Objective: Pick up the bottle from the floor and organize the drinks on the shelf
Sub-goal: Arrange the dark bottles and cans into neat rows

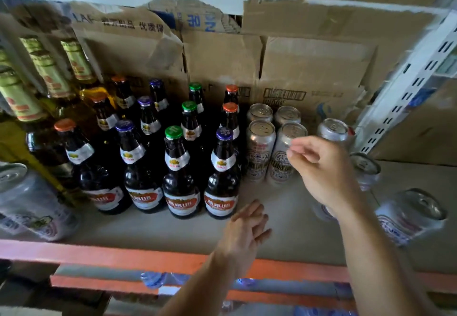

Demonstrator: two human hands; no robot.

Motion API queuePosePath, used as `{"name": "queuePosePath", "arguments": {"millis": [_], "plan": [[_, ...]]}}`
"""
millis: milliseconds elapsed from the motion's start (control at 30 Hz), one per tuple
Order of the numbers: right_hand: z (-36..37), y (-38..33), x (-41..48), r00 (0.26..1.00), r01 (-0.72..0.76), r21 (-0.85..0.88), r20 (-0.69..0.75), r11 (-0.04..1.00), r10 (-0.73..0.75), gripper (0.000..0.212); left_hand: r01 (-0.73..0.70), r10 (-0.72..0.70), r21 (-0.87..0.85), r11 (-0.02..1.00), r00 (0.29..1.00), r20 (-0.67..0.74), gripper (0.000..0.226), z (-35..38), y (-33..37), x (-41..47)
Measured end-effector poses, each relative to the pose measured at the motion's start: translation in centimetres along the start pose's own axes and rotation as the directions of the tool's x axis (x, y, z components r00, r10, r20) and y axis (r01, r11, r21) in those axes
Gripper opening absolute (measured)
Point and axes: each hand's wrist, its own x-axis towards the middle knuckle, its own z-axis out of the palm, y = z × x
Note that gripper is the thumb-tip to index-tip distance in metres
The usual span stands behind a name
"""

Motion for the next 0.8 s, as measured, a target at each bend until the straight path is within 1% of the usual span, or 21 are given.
{"name": "queuePosePath", "arguments": {"millis": [67, 133, 233, 300, 400, 500, 600, 667, 733, 800], "plan": [[0.5, -0.7, -1.4, 1.000, 0.007, 0.051, 0.017, 0.999, -0.008, 0.014, 0.014, -0.014, 0.022, 1.000, 1.000, 0.019, 0.031, -0.5, 0.3, -1.2], [1.7, -2.1, -2.7, 0.997, 0.020, 0.126, 0.072, 0.992, -0.030, 0.009, 0.021, -0.024, 0.060, 0.998, 0.999, 0.041, 0.034, -1.6, 1.0, -2.7], [4.7, -4.9, -4.3, 0.979, 0.049, 0.230, 0.181, 0.972, -0.092, 0.013, 0.053, -0.060, 0.091, 0.994, 0.995, 0.080, 0.049, -4.0, 2.0, -4.9], [7.2, -6.5, -5.1, 0.960, 0.062, 0.270, 0.249, 0.961, -0.131, 0.012, 0.051, -0.059, 0.112, 0.992, 0.996, 0.064, 0.051, -6.2, 2.6, -6.4], [11.0, -8.8, -5.9, 0.925, 0.077, 0.295, 0.335, 0.952, -0.179, 0.013, 0.027, -0.030, 0.124, 0.992, 0.999, 0.019, 0.034, -10.2, 3.6, -8.6], [14.6, -10.9, -6.5, 0.889, 0.089, 0.305, 0.405, 0.948, -0.214, 0.012, -0.019, 0.024, 0.101, 0.995, 0.998, -0.056, 0.034, -14.5, 4.9, -10.5], [18.3, -13.0, -6.9, 0.861, 0.105, 0.302, 0.449, 0.948, -0.238, 0.009, -0.076, 0.076, 0.006, 0.997, 0.984, -0.160, 0.032, -18.6, 6.1, -12.2], [20.7, -14.2, -7.1, 0.841, 0.145, 0.276, 0.472, 0.950, -0.265, 0.010, -0.118, 0.100, -0.068, 0.991, 0.971, -0.216, 0.030, -20.9, 6.7, -13.3], [23.1, -15.4, -7.2, 0.821, 0.186, 0.233, 0.497, 0.955, -0.281, 0.020, -0.164, 0.129, -0.114, 0.980, 0.956, -0.265, 0.030, -23.1, 7.2, -14.3], [25.4, -16.6, -7.4, 0.811, 0.243, 0.165, 0.506, 0.956, -0.294, 0.037, -0.204, 0.149, -0.156, 0.967, 0.940, -0.307, 0.031, -25.0, 7.7, -15.1]]}}
